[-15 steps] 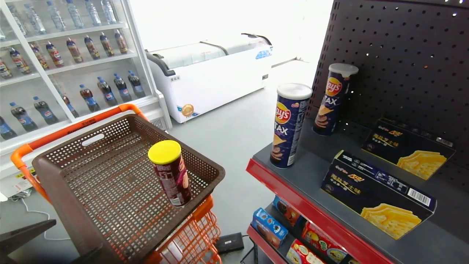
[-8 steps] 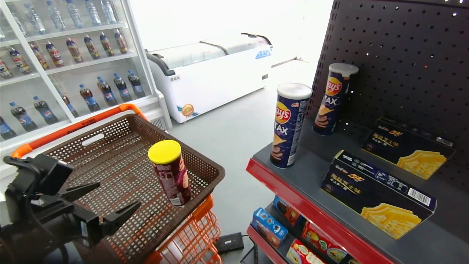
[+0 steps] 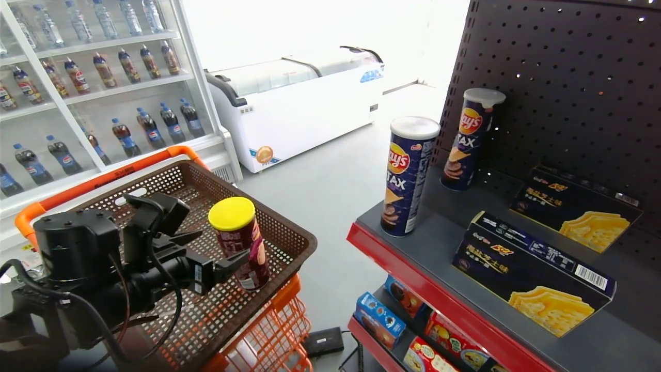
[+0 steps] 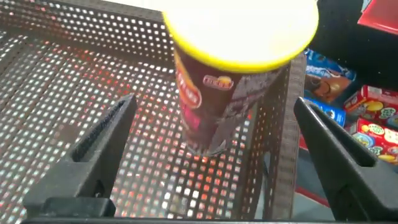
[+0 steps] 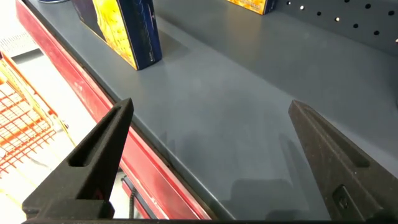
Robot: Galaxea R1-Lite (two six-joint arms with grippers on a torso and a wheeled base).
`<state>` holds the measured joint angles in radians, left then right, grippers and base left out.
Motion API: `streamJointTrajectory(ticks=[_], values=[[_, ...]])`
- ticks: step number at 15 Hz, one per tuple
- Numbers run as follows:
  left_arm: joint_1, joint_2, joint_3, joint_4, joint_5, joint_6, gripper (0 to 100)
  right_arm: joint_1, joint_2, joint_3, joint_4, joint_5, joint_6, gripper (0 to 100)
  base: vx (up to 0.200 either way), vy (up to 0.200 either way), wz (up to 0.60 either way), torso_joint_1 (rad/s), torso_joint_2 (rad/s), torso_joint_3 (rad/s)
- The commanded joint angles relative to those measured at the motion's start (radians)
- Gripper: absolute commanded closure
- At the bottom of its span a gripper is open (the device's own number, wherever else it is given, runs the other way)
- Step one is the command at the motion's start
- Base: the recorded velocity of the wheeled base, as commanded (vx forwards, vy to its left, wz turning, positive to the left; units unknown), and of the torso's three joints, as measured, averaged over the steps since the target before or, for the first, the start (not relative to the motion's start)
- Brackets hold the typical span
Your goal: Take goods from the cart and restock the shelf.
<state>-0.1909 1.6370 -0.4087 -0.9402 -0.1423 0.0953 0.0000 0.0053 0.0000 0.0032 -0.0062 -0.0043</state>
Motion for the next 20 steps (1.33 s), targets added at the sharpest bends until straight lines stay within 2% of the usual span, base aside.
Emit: streamJointTrajectory(ticks=[1,4,11,12,17,18,19,20], values=[[-0.019,0.096,-0.012,-0.029,0.000,0.000,0,0.000,0.001,0.000,0.000,0.000,0.000,0,0.000,0.000,0.00,0.000,0.00,0.000],[-0.036,0.196,-0.028,-0.146,0.000,-0.002,0,0.000,0.001,0.000,0.000,0.000,0.000,0,0.000,0.000,0.00,0.000,0.00,0.000],[-0.032,0.276,-0.022,-0.250,0.000,0.000,0,0.000,0.001,0.000,0.000,0.000,0.000,0,0.000,0.000,0.00,0.000,0.00,0.000],[-0.029,0.279,-0.022,-0.256,0.000,0.000,100,0.000,0.001,0.000,0.000,0.000,0.000,0,0.000,0.000,0.00,0.000,0.00,0.000],[-0.032,0.261,-0.027,-0.259,0.004,0.017,100,0.000,0.001,0.000,0.000,0.000,0.000,0,0.000,0.000,0.00,0.000,0.00,0.000],[-0.036,0.196,-0.035,-0.239,-0.002,0.066,100,0.000,0.001,0.000,0.000,0.000,0.000,0,0.000,0.000,0.00,0.000,0.00,0.000],[-0.039,0.141,-0.048,-0.206,-0.013,0.087,100,0.000,0.001,0.000,0.000,0.000,0.000,0,0.000,0.000,0.00,0.000,0.00,0.000],[-0.052,0.087,-0.082,-0.135,-0.025,0.089,100,0.000,0.001,-0.002,0.000,0.000,0.000,0,0.000,0.000,0.00,0.000,0.00,0.000]])
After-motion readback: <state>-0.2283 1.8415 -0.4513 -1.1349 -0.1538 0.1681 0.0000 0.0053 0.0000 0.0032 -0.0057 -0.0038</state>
